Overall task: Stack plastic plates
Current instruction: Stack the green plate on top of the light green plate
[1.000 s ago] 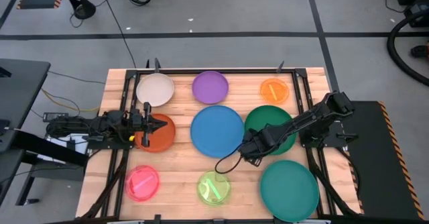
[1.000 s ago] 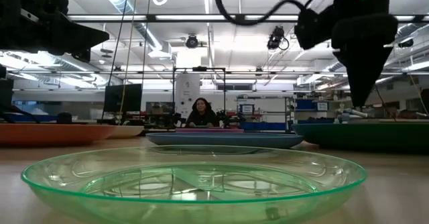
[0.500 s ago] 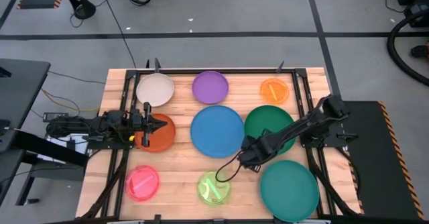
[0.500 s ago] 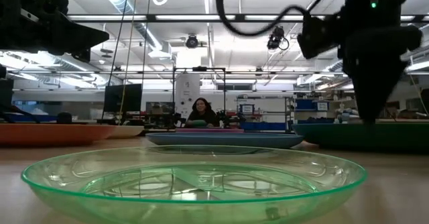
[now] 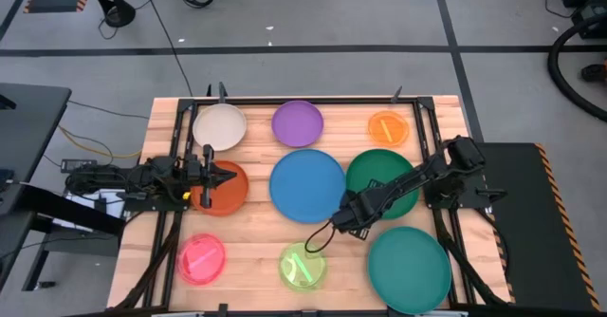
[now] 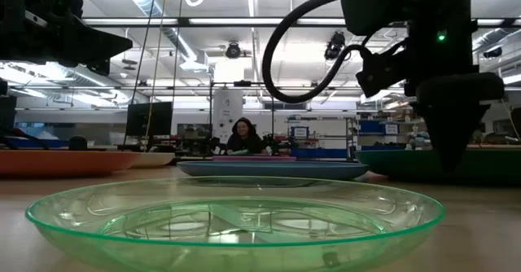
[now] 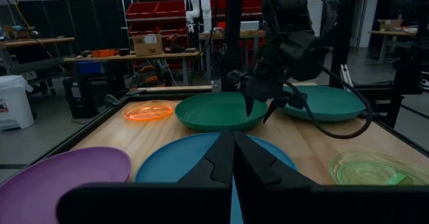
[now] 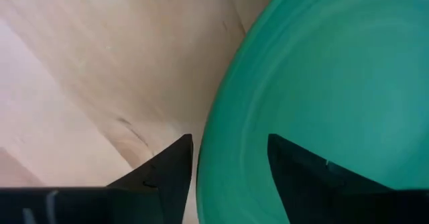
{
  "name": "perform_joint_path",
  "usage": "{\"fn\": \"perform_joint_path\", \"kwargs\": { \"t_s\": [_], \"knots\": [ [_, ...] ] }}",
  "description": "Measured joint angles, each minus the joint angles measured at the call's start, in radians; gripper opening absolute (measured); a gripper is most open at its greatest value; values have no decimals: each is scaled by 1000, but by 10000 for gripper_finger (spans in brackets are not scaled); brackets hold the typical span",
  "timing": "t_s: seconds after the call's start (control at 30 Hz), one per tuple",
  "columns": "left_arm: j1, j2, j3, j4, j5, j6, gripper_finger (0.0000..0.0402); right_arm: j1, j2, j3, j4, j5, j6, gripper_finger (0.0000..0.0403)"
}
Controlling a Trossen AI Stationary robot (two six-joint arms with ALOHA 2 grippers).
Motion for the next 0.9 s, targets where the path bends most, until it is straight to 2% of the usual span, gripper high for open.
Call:
{"fn": "perform_joint_path", "kwargs": {
  "t_s": [0.2, 0.37, 0.63, 0.7, 0.9],
  "knots": [
    [0, 0, 0, 0, 0, 0, 11, -22, 0, -22, 25, 5, -11, 154],
    [0, 0, 0, 0, 0, 0, 11, -39, -3, -85, 99, -64, -17, 119],
    [0, 0, 0, 0, 0, 0, 11, -23, -42, -47, -5, -22, 12, 46],
    [0, 0, 0, 0, 0, 0, 11, -11, -67, -22, -61, 29, 31, 21],
    [0, 0, 0, 0, 0, 0, 11, 71, -139, 115, -277, 125, 84, 17]
  ]
}}
